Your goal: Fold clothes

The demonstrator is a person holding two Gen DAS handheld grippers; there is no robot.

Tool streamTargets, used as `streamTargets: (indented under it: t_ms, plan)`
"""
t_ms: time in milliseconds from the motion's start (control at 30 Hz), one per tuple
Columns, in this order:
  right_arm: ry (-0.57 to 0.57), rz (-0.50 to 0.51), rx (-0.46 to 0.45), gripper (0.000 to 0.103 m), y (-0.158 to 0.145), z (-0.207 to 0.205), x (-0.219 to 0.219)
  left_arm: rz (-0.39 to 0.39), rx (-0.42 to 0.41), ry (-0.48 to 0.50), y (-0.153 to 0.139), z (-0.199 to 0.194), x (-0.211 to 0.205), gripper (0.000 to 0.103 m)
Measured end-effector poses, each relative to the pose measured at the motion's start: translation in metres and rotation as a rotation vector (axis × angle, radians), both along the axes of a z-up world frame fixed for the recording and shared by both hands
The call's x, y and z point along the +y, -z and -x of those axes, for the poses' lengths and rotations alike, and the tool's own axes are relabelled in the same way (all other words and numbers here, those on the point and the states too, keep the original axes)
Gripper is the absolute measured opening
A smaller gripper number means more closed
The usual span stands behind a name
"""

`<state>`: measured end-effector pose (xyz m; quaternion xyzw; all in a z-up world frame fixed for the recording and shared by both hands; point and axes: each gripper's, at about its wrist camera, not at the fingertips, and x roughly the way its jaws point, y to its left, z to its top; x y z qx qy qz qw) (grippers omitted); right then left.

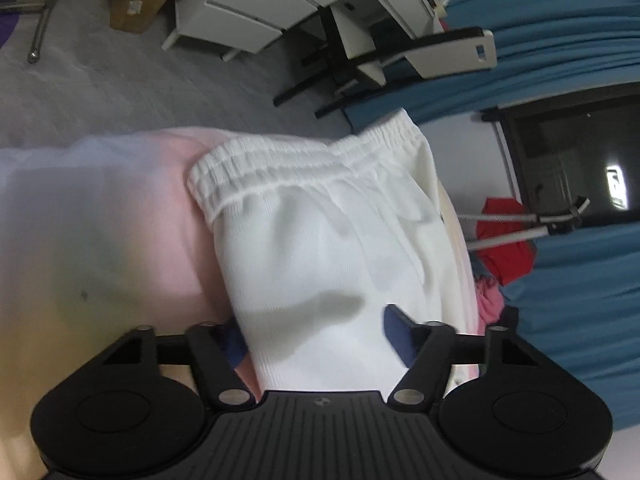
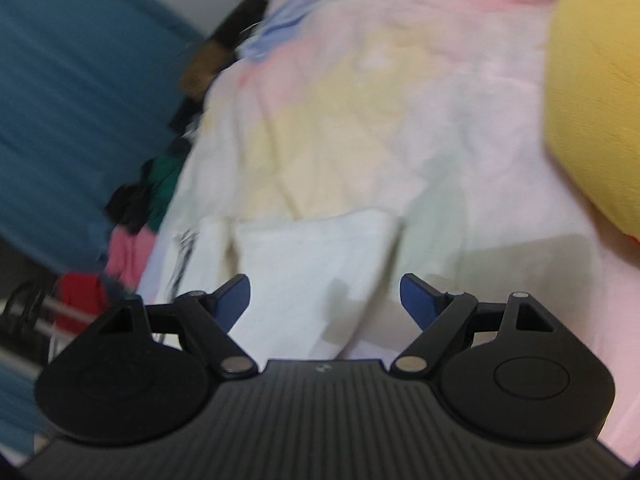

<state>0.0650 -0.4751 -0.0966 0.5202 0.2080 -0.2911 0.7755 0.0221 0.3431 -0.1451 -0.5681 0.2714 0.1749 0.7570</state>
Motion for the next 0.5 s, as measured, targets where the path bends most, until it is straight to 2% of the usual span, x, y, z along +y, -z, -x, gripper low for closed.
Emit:
streamTargets:
  t_ms: [33, 67, 133, 233, 267, 333, 367, 400, 433, 467, 500]
  plan:
    - [0.003, -0.024, 0.000, 0.084, 0.006, -0.003, -0.001, -0.017, 0.007, -0.003, 0.000, -0.003, 0.001, 0.046]
    - [0.006, -0.048, 0.000, 0.084, 0.011, -0.005, -0.003, -0.035, 0.009, -0.003, 0.000, -0.006, 0.001, 0.043]
    - [0.011, -0.096, 0.000, 0.084, 0.023, -0.011, -0.006, -0.056, 0.004, -0.009, -0.001, -0.009, 0.001, 0.025]
    - [0.020, -0.168, 0.000, 0.078, 0.040, -0.018, -0.010, -0.070, -0.015, -0.010, -0.003, -0.006, 0.001, 0.012]
    - [0.017, -0.191, -0.005, 0.074, 0.045, -0.022, -0.012, -0.075, -0.024, -0.010, -0.004, -0.006, 0.002, 0.010]
    - [-0.027, -0.220, -0.040, 0.073, 0.052, -0.037, -0.010, -0.087, -0.053, -0.011, -0.007, -0.003, 0.004, 0.008]
    - [-0.039, -0.217, -0.040, 0.061, 0.055, -0.043, -0.009, -0.099, -0.068, -0.011, -0.010, 0.000, 0.004, 0.008]
    - [-0.036, -0.202, -0.026, 0.042, 0.055, -0.048, -0.008, -0.112, -0.083, -0.012, -0.014, 0.002, 0.003, 0.008]
    - [-0.029, -0.190, -0.015, 0.032, 0.056, -0.050, -0.006, -0.131, -0.094, -0.008, -0.018, 0.004, 0.001, 0.007]
    - [-0.022, -0.177, -0.005, 0.017, 0.055, -0.052, -0.004, -0.156, -0.101, 0.003, -0.023, 0.005, -0.001, 0.007]
    - [-0.013, -0.163, -0.004, 0.011, 0.053, -0.052, -0.004, -0.177, -0.111, 0.011, -0.027, 0.007, -0.002, 0.007]
